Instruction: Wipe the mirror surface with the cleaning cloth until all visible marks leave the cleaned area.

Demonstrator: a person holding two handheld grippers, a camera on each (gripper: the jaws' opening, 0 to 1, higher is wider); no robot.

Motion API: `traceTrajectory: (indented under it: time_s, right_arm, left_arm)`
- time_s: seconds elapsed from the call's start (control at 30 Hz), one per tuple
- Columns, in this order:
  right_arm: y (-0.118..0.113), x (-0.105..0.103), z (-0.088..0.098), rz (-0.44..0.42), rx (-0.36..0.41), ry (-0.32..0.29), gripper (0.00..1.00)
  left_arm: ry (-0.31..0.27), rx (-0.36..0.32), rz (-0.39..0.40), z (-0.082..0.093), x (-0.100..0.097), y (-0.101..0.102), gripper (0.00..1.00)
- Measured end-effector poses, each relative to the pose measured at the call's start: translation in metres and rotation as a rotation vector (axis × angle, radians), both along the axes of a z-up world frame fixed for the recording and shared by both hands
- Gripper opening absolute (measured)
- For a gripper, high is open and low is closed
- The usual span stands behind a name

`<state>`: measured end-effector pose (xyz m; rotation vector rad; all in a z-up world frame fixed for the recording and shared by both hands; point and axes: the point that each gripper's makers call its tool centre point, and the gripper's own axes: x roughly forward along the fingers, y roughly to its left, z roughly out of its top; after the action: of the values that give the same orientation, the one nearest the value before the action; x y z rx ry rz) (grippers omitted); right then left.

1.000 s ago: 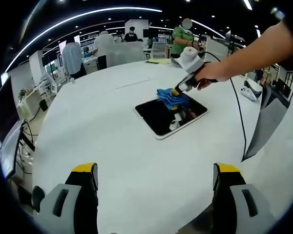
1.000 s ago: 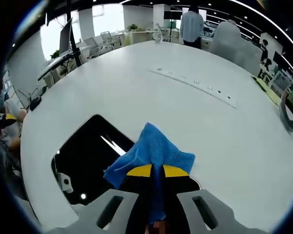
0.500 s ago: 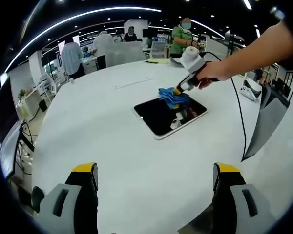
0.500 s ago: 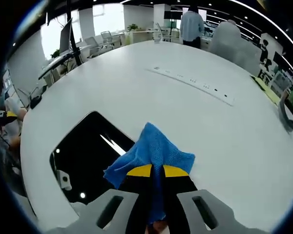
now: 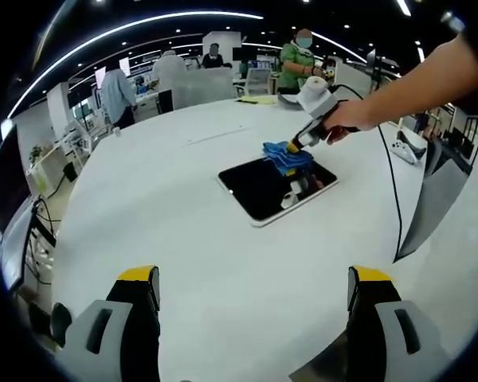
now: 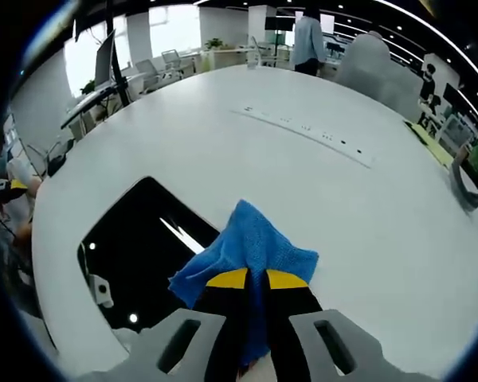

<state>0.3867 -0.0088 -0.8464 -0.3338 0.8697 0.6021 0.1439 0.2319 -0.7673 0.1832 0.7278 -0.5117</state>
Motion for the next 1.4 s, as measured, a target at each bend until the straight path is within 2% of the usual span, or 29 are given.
traceTrajectory:
  time_s: [0.83,1.4]
  right_arm:
    - [-0.016,0.006,-0.006,0.004,-0.017,-0.015,0.02]
    - [-0.018,-0.008,-0.006,0.004,-0.007,-0.023,0.02]
  left_arm:
    - [-0.011,0.0,0.001,0.004,-0.002,-0.001,0.99]
    - [-0.027,0.009,-0.008,0.011,-0.001,-0.001,0.99]
